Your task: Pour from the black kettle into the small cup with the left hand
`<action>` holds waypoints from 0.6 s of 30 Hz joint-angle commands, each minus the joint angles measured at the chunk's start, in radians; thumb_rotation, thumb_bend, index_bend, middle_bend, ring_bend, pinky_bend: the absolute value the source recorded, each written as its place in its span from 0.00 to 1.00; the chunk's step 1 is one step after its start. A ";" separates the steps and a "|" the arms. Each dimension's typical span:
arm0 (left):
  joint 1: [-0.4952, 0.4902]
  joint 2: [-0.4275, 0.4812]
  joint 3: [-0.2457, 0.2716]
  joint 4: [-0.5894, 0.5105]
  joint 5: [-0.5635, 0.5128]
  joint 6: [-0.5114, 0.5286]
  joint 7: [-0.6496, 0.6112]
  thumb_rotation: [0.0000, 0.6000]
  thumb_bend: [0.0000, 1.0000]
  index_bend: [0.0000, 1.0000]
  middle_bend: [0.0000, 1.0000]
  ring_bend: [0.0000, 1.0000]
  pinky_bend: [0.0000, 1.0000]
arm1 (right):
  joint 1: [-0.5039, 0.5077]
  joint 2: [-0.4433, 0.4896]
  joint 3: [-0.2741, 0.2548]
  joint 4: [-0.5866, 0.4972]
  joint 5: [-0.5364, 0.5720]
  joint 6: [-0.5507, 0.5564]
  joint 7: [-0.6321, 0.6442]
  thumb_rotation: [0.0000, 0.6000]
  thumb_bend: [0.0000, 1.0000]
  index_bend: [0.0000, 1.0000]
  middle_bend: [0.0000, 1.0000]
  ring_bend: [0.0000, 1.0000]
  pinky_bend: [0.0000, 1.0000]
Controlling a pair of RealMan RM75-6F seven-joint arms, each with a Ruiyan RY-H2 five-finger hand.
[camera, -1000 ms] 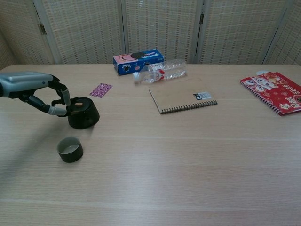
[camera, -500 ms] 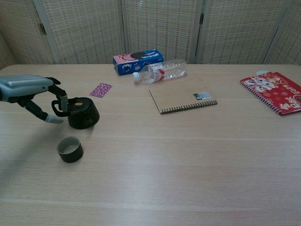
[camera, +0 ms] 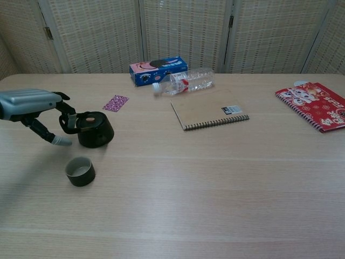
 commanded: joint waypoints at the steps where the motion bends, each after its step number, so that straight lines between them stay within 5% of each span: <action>1: 0.001 -0.002 0.002 0.002 -0.001 -0.002 0.001 0.54 0.19 0.49 0.50 0.36 0.00 | 0.000 -0.002 0.000 0.002 0.001 -0.002 0.002 0.93 0.45 0.14 0.25 0.23 0.05; 18: 0.010 -0.024 0.028 0.036 0.014 -0.012 -0.024 0.55 0.19 0.52 0.53 0.38 0.00 | 0.001 -0.012 0.000 0.006 0.005 -0.010 0.011 0.93 0.45 0.14 0.25 0.23 0.05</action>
